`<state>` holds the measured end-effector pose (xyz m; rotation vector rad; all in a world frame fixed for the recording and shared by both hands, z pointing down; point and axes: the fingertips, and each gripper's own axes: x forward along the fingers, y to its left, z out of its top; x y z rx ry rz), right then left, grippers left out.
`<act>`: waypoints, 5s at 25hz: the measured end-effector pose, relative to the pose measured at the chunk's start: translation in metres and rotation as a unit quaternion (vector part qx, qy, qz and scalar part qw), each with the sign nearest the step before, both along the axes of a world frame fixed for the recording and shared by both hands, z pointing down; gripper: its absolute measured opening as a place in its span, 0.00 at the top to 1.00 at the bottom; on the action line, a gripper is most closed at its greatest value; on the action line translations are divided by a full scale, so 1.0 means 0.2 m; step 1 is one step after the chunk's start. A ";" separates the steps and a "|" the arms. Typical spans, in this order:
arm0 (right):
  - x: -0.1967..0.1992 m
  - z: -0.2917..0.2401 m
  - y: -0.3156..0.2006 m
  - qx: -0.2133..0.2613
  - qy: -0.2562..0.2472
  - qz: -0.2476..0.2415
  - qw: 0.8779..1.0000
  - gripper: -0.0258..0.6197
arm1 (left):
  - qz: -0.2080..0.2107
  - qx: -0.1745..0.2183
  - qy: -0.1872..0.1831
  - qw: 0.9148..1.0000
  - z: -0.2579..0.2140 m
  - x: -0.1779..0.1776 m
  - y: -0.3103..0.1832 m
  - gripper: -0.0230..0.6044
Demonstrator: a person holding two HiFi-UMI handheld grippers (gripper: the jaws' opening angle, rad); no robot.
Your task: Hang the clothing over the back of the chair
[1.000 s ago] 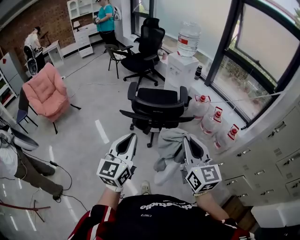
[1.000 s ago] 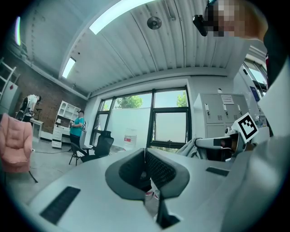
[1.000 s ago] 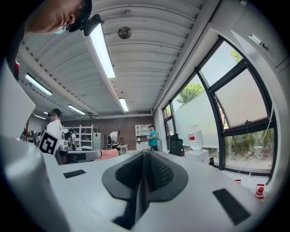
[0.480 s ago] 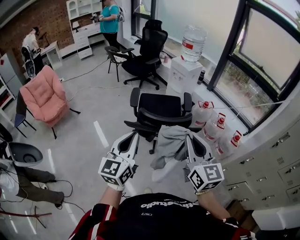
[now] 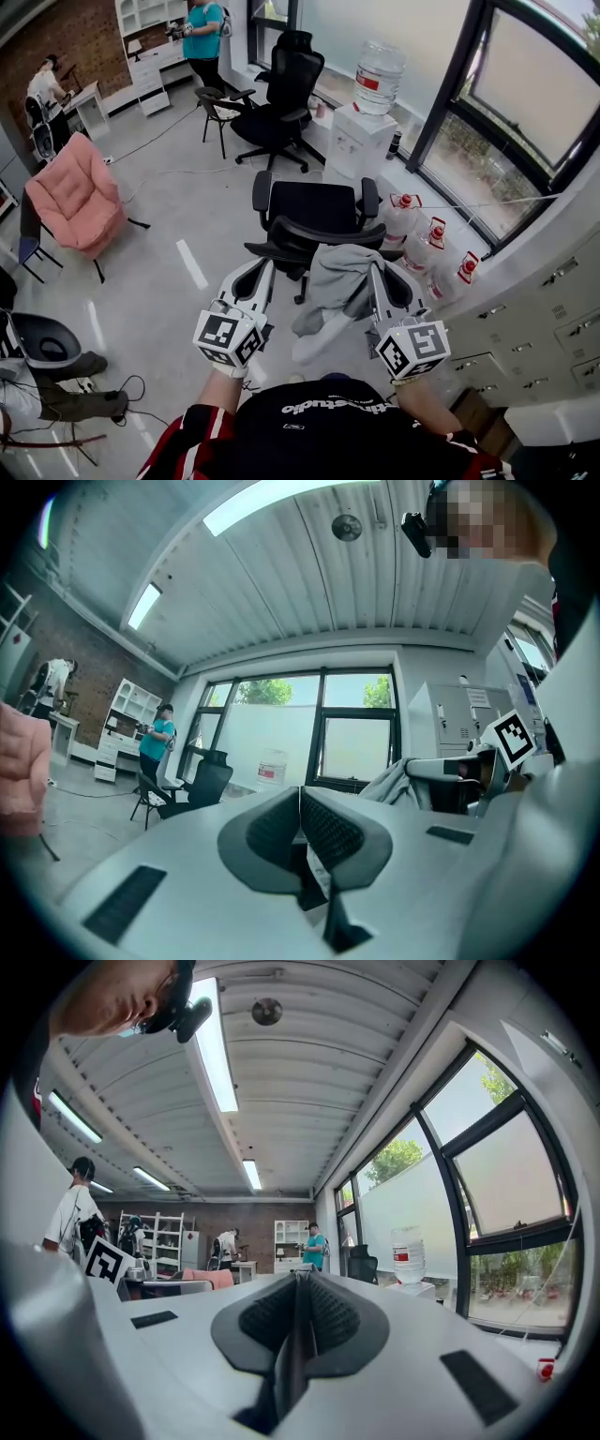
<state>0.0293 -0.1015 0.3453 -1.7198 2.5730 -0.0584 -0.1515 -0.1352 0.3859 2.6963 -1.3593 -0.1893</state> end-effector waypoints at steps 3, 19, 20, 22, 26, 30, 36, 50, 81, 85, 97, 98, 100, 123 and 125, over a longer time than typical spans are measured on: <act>-0.03 -0.01 -0.01 -0.002 0.000 0.002 1.000 0.91 | 0.007 -0.004 0.001 1.000 0.01 -0.01 -0.01 0.92; -0.12 0.03 -0.21 0.014 0.013 -0.021 1.000 0.91 | 0.004 -0.018 0.017 1.000 0.13 -0.07 -0.04 0.92; -0.12 0.03 -0.24 0.017 0.011 -0.023 1.000 0.91 | 0.003 -0.019 0.016 1.000 0.14 -0.07 -0.05 0.92; -0.10 0.01 -0.29 0.022 0.009 -0.026 0.999 0.91 | 0.002 -0.021 0.014 1.000 0.14 -0.05 -0.07 0.92; -0.06 -0.02 -0.41 0.026 0.011 -0.038 0.999 0.91 | 0.005 -0.023 0.009 1.000 0.14 -0.01 -0.12 0.92; -0.03 -0.04 -0.52 0.033 0.013 -0.057 0.998 0.91 | 0.008 -0.024 0.011 1.000 0.13 0.05 -0.20 0.92; -0.01 -0.09 -0.68 0.044 0.012 -0.083 0.995 0.91 | 0.014 -0.015 0.007 1.000 0.07 0.14 -0.33 0.92; -0.02 -0.16 -1.15 0.071 0.072 -0.201 0.974 0.91 | 0.023 -0.019 0.006 1.000 0.06 0.31 -0.64 0.92; 0.14 0.22 -2.15 0.033 0.061 -0.401 0.913 0.91 | -0.011 -0.052 -0.020 0.998 0.19 0.57 -1.38 0.92; 0.11 0.26 -2.24 0.021 0.069 -0.418 0.906 0.91 | -0.017 -0.053 -0.021 0.998 0.20 0.58 -1.43 0.92; -0.01 0.45 -2.73 -0.019 0.089 -0.416 0.905 0.93 | -0.052 -0.065 -0.029 0.996 0.19 0.51 -1.53 0.92; 0.00 0.45 -2.82 -0.019 0.083 -0.397 0.914 0.93 | -0.056 -0.068 -0.029 0.996 0.19 0.50 -1.54 0.92; 0.09 0.41 -3.06 -0.025 0.033 -0.335 0.941 0.94 | -0.063 -0.074 -0.031 0.995 0.20 0.48 -1.55 0.92; 0.26 0.58 -2.70 -0.050 0.002 -0.367 0.929 0.94 | -0.067 -0.065 -0.041 0.995 0.19 0.50 -1.57 0.92; 0.27 0.57 -2.69 -0.047 -0.001 -0.366 0.929 0.94 | -0.069 -0.065 -0.043 0.995 0.18 0.50 -1.57 0.92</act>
